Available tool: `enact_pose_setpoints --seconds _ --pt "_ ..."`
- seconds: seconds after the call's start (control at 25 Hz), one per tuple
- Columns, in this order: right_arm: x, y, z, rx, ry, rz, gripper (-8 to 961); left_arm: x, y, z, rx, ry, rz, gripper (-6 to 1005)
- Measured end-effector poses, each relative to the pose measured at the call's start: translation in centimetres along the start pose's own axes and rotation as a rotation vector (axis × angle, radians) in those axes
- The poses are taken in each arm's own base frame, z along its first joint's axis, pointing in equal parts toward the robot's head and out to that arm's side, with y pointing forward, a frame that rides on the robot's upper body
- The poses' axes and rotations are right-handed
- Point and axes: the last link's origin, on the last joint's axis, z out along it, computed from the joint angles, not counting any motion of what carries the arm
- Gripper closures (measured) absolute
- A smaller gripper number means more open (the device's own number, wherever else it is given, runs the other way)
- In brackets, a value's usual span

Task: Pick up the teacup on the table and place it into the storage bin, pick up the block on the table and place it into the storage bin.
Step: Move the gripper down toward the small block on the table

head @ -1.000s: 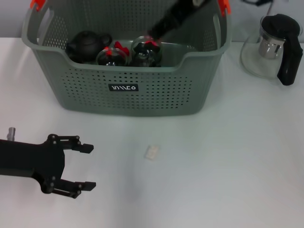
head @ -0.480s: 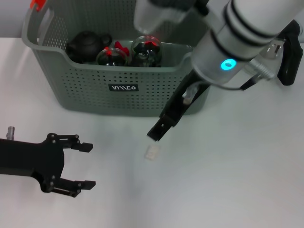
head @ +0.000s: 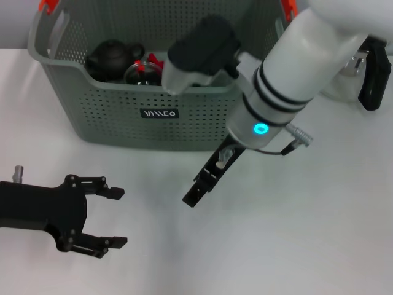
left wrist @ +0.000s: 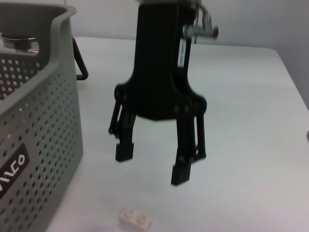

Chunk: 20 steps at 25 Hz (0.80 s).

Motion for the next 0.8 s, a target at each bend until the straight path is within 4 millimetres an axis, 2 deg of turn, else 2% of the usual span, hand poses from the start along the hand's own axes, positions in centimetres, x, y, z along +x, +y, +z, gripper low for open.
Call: enact_pose_setpoints --seconds 0.44,0.8 --pt "0.7 -0.1 3.7 0.067 -0.032 -0.038 26 0.0 0.1 0.2 -0.004 0.007 0.004 140" --pt "1.2 0.0 4.9 0.093 -0.039 -0.082 42 0.0 0.1 0.2 -0.003 0.007 0.005 140"
